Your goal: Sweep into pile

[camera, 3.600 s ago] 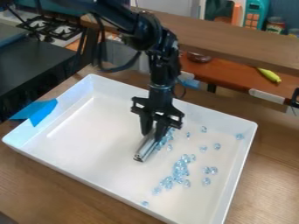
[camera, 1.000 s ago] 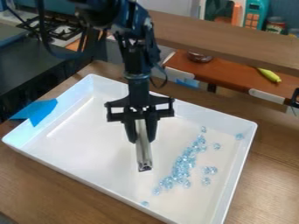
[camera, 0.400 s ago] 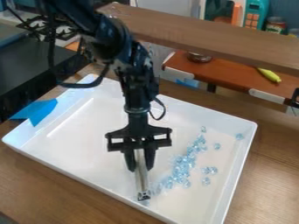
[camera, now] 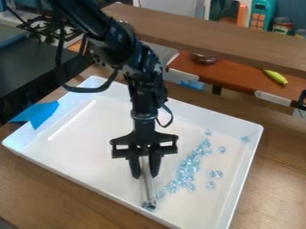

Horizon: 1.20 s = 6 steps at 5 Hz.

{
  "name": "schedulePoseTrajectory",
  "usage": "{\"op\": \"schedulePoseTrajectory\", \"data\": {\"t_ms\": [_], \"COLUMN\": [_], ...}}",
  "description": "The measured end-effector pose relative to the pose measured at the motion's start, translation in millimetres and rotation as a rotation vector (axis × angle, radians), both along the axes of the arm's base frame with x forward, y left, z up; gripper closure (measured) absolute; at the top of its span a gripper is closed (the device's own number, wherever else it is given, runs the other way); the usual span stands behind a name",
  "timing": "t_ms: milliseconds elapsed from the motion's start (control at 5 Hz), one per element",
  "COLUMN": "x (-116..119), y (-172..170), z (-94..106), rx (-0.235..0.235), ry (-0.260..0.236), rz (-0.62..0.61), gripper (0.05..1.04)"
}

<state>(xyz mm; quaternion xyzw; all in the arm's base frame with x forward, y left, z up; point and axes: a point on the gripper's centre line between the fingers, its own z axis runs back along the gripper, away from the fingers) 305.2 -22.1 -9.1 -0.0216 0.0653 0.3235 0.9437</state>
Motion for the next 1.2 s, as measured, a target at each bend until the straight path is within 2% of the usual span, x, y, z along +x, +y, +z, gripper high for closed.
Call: {"op": "schedulePoseTrajectory", "data": {"t_ms": [400, 1200], "x": [12, 74], "y": [-8, -33], "z": [-4.0, -0.4], "rx": [-0.024, -0.131], "ry": [-0.001, -0.068], "rz": [0.028, 0.122], "gripper": [0.729, 0.729]}}
